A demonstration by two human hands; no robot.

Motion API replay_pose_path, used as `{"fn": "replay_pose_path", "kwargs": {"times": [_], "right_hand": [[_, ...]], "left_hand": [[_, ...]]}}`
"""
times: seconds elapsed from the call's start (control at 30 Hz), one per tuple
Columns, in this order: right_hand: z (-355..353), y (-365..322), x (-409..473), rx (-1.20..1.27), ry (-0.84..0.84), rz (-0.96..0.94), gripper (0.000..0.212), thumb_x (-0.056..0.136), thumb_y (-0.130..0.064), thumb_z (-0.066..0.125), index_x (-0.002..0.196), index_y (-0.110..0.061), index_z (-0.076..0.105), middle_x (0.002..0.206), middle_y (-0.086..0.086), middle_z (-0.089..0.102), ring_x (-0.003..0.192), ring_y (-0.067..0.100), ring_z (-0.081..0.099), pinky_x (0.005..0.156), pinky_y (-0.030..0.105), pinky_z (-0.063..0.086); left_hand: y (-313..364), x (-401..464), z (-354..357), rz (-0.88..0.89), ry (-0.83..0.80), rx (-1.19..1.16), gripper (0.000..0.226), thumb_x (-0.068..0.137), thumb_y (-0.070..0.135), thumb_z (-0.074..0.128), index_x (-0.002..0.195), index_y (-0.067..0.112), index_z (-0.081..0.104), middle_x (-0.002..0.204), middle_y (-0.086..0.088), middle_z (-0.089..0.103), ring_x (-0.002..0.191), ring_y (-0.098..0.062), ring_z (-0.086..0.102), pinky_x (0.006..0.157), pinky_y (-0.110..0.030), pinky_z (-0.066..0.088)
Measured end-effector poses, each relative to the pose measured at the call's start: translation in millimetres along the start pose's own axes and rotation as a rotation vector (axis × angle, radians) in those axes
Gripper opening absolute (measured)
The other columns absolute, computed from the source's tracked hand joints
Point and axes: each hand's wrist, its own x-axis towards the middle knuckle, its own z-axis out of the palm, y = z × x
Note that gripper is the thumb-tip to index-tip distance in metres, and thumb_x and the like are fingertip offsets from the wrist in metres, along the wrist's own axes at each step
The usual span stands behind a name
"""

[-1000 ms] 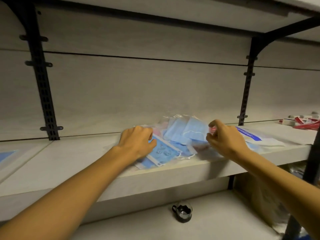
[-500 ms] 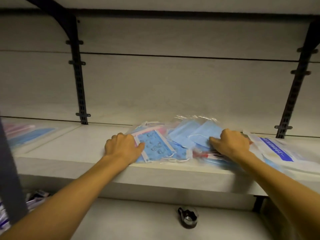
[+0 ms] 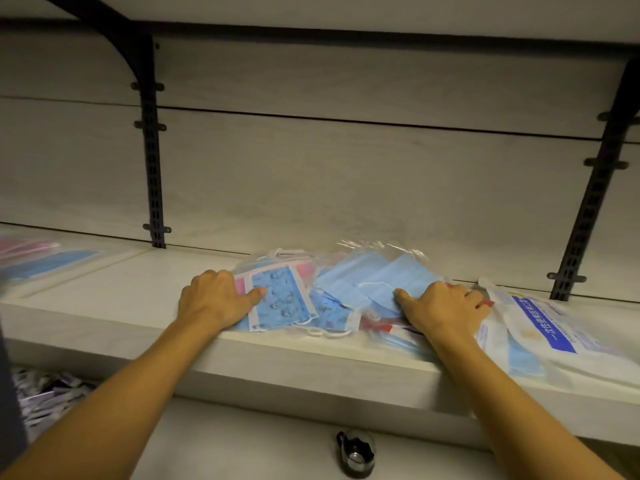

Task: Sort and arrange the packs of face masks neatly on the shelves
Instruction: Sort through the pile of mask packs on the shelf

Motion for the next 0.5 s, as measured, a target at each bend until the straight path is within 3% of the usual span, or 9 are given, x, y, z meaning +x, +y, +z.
{"fn": "replay_pose_path", "kwargs": {"times": [0.1,0.27,0.37,0.5], "right_hand": [[-0.8,3.9,-0.5,0.107,0.017,-0.001,0.053,0.088,-0.057,0.051,0.117,-0.013,0.059,0.133,0.021,0.051,0.126,0.040,0.039,0.110,0.049,0.023],[1.5,7.6,-3.5,0.378,0.100,-0.065,0.037,0.095,-0.030,0.048,0.131,-0.026,0.051,0.118,0.014,0.063,0.115,0.037,0.050,0.106,0.048,0.026],[1.8,9.1,-3.5,0.544,0.155,-0.101,0.034,0.092,-0.020,0.051,0.126,-0.022,0.054,0.107,0.014,0.068,0.103,0.037,0.057,0.102,0.051,0.036],[-4.0,8.7,-7.4,0.598,0.149,-0.082,0.036,0.094,-0.022,0.056,0.129,-0.015,0.052,0.109,0.014,0.067,0.104,0.035,0.058,0.101,0.049,0.037]], "left_hand": [[-6.1,-4.2,-2.6,-0.037,0.034,-0.194,0.038,0.083,0.052,0.063,0.082,0.014,0.062,0.091,-0.006,0.066,0.082,-0.024,0.061,0.068,-0.031,0.051],[-6.3,-11.9,-5.1,0.007,0.141,-0.353,0.028,0.086,0.039,0.065,0.105,0.019,0.060,0.102,-0.004,0.064,0.089,-0.023,0.061,0.068,-0.028,0.048],[-5.0,-10.5,-5.5,-0.008,0.104,-0.402,0.024,0.087,0.040,0.064,0.096,0.021,0.054,0.095,-0.001,0.061,0.083,-0.021,0.060,0.062,-0.028,0.048],[-6.3,-9.6,-7.1,-0.022,0.046,-0.454,0.027,0.086,0.039,0.063,0.077,0.019,0.047,0.087,-0.005,0.063,0.078,-0.021,0.063,0.069,-0.037,0.056]]}}
